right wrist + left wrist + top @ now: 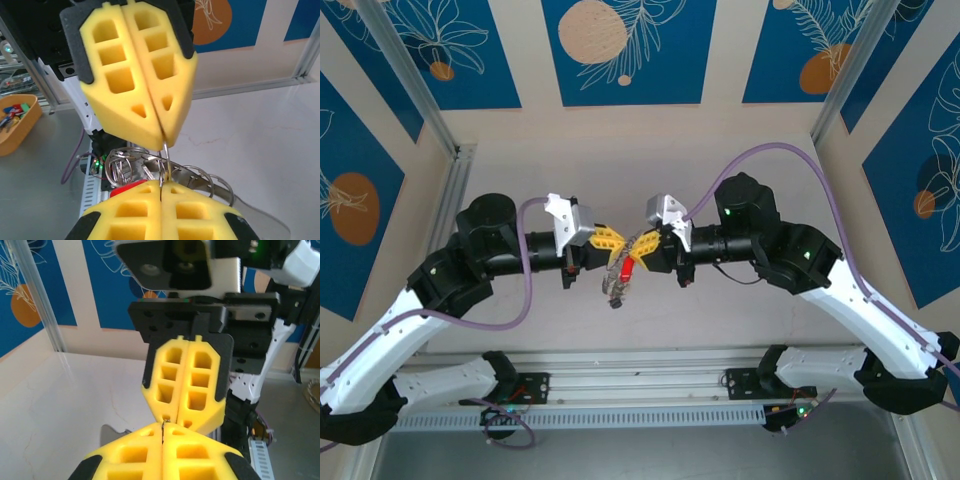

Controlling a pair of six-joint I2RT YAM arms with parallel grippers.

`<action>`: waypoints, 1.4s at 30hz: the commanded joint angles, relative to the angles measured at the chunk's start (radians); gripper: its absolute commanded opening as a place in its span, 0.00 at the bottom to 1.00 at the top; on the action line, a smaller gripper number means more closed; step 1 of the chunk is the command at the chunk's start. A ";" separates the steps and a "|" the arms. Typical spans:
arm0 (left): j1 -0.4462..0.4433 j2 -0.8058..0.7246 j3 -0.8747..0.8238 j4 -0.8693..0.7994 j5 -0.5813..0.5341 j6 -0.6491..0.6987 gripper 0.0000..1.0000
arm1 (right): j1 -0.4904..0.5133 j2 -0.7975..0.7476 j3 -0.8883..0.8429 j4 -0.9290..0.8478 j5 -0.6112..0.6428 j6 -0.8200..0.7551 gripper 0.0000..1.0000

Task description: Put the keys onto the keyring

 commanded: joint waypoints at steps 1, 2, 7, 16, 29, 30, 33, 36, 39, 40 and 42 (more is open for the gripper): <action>0.004 -0.017 -0.002 0.156 -0.051 -0.052 0.00 | 0.041 -0.016 -0.018 0.024 0.064 -0.042 0.04; 0.004 -0.014 0.000 0.157 -0.056 -0.054 0.00 | 0.051 -0.017 -0.021 0.031 0.080 -0.046 0.04; 0.004 -0.001 -0.007 0.185 -0.047 -0.073 0.00 | 0.081 -0.023 -0.036 0.082 0.154 -0.053 0.08; 0.003 -0.004 -0.022 0.209 -0.079 -0.086 0.00 | 0.112 -0.040 -0.059 0.140 0.241 -0.076 0.19; 0.004 -0.025 -0.010 0.168 -0.018 -0.041 0.00 | 0.087 -0.184 -0.131 0.120 0.181 -0.028 0.38; 0.003 -0.023 -0.008 0.165 0.005 -0.036 0.00 | 0.082 -0.193 -0.133 0.122 0.176 -0.023 0.38; 0.004 -0.018 -0.006 0.164 0.085 -0.026 0.00 | 0.046 -0.206 -0.129 0.148 0.127 0.007 0.36; 0.004 -0.020 -0.007 0.168 0.123 -0.025 0.00 | -0.010 -0.193 -0.113 0.180 0.040 0.044 0.32; 0.004 -0.027 -0.014 0.180 0.146 -0.029 0.00 | -0.059 -0.166 -0.096 0.189 -0.035 0.085 0.31; 0.004 -0.032 -0.016 0.181 0.146 -0.029 0.00 | -0.070 -0.163 -0.096 0.198 -0.074 0.097 0.31; 0.004 -0.036 -0.019 0.182 0.156 -0.030 0.00 | -0.081 -0.153 -0.098 0.211 -0.129 0.115 0.31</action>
